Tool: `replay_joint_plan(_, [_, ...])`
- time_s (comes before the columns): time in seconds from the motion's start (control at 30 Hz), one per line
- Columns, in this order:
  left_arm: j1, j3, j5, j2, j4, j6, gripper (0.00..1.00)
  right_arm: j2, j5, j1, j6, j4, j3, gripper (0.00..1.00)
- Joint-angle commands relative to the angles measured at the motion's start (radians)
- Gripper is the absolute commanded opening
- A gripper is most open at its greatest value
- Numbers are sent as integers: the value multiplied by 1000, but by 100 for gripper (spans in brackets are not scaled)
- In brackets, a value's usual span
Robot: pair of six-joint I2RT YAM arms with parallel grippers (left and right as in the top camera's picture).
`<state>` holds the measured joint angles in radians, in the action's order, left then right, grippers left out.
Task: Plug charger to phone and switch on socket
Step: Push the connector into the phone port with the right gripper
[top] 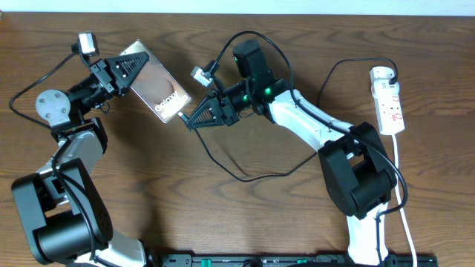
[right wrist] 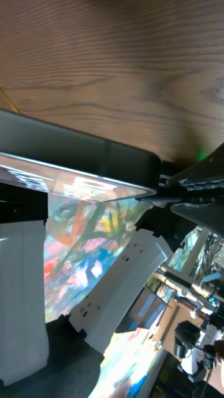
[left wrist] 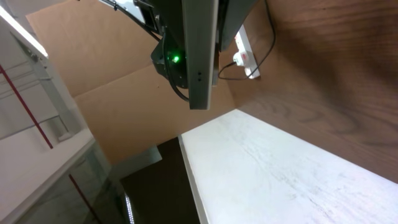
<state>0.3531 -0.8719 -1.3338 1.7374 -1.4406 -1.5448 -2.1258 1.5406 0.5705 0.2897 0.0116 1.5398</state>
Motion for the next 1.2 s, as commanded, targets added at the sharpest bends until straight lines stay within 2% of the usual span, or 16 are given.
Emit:
replay_joint_plan(0.0, [-1,-4,-7,-6,-25,-2,7,26,21,-16,13,1,13,1])
replay_joint_plan(0.5, [-1,-4,14,-5,-29,0,7,26,21,-17,21,0,13,1])
replay_joint_plan(0.6, [-1,-4,32,-5,-28,44,7,26,21,-13,21,0,13,1])
replay_joint_plan(0.83, [-1,-4,36,-5,-28,51,7,26,21,-8,21,0,13,1])
replay_joint_plan(1.17, [-5,-4,40,-5,-28,-3,7,26,17,-6,21,0,13,1])
